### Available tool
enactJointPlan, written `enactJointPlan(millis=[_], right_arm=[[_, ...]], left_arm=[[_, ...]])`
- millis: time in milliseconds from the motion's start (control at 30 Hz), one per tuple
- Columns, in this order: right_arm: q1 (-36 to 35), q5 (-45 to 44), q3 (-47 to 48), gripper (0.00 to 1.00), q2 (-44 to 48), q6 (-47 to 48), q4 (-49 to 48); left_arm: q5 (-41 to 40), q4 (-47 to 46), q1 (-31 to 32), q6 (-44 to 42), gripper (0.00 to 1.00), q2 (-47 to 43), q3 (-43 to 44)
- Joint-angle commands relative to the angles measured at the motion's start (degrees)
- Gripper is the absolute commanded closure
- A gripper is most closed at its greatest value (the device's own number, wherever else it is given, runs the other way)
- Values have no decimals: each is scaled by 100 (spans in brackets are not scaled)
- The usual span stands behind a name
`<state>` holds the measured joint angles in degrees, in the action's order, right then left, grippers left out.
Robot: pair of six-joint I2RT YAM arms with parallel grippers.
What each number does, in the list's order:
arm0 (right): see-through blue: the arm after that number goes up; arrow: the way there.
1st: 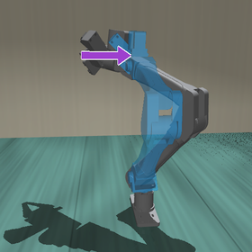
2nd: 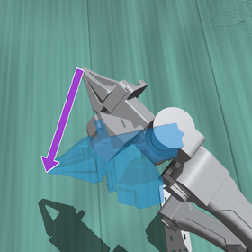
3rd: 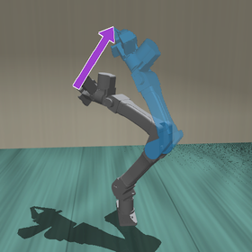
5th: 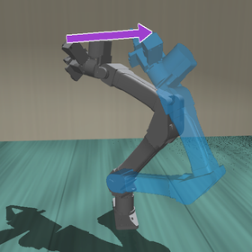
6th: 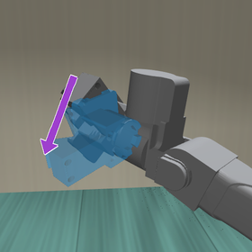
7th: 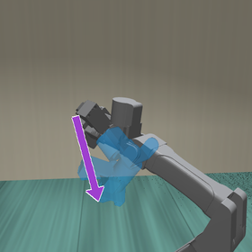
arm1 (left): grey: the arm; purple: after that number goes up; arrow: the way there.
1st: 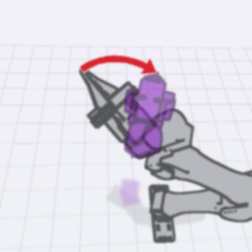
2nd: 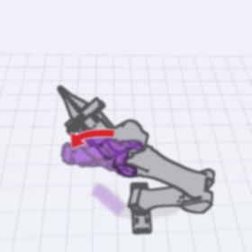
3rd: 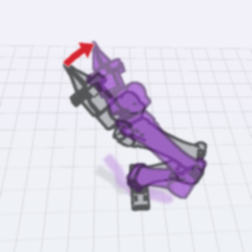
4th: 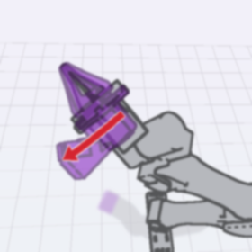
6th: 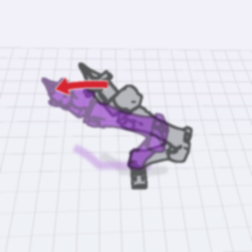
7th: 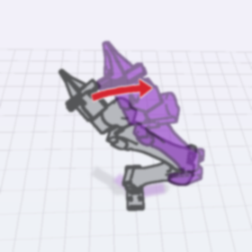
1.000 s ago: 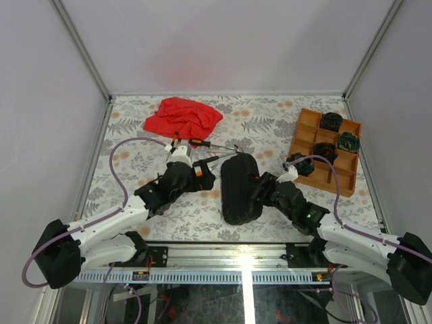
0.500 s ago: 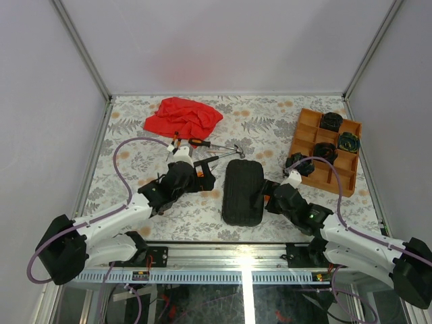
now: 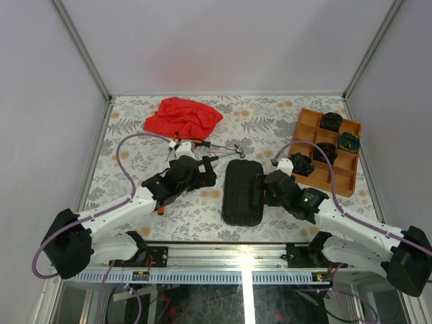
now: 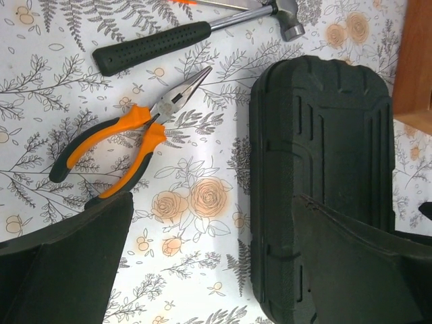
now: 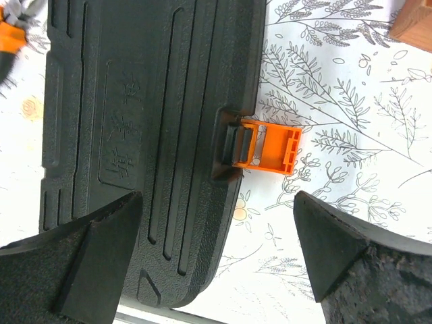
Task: Sort the tools into containers
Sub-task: Adjust the storage box at the center of the board.
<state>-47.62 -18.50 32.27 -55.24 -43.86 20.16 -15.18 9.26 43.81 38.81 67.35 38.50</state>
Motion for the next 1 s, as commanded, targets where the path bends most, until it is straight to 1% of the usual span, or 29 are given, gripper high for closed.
enactJointPlan(millis=[0, 133, 367, 500, 600, 767, 967], right_arm=[[37, 184, 501, 1, -421, 537, 267], [159, 449, 711, 1, -618, 703, 194], [679, 1157, 571, 1, -321, 599, -157], [934, 1513, 331, 1, -89, 509, -419], [1009, 1682, 205, 1, 33, 499, -581], [1028, 2048, 188, 1, -27, 648, -719], [1026, 2064, 61, 1, 119, 775, -815]], left_arm=[[-75, 355, -26, 103, 0, 108, 460], [-84, 373, -20, -114, 0, 123, 514], [186, 124, -20, -223, 0, 39, 370], [140, 100, -20, -227, 0, 30, 317], [72, 182, -21, -224, 0, 82, 341], [133, 132, -17, -240, 0, 66, 272], [250, 4, -22, -277, 0, 46, 167]])
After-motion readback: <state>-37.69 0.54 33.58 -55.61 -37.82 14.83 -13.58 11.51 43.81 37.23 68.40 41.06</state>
